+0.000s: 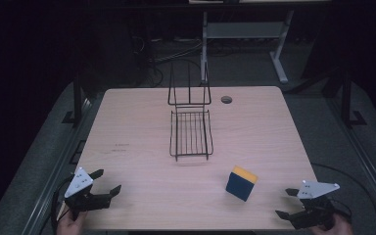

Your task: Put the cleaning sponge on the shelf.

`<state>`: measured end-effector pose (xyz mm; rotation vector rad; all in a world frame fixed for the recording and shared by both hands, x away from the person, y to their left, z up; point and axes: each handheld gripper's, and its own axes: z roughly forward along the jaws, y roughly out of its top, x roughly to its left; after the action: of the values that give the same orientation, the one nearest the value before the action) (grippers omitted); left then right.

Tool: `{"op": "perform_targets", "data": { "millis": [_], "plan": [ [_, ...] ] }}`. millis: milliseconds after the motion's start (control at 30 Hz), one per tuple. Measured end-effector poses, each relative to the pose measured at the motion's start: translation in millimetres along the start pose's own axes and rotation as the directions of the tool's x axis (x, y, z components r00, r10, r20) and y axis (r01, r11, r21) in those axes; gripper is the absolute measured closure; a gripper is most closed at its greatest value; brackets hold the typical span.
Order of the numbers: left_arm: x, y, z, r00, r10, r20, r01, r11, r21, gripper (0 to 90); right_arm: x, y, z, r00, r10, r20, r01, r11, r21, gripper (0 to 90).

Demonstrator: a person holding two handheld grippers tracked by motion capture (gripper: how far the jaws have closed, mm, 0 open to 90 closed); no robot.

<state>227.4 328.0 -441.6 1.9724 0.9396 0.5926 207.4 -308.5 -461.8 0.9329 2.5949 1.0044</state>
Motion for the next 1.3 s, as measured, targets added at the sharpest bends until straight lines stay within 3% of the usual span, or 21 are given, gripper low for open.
{"op": "perform_targets", "data": {
  "millis": [600,1300],
  "plan": [
    [-1.0,0.7,1.3,1.0000,0.001,0.004,-0.001,1.0000,0.002,14.1,18.1,27.4,11.8,0.9958,-0.071,-0.058,0.074,0.996,0.040,17.4],
    [-1.4,1.8,1.3,1.0000,0.004,0.008,-0.004,1.0000,-0.006,14.1,31.4,54.7,24.1,0.9933,-0.087,-0.075,0.091,0.994,0.052,17.8]
  ]
}}
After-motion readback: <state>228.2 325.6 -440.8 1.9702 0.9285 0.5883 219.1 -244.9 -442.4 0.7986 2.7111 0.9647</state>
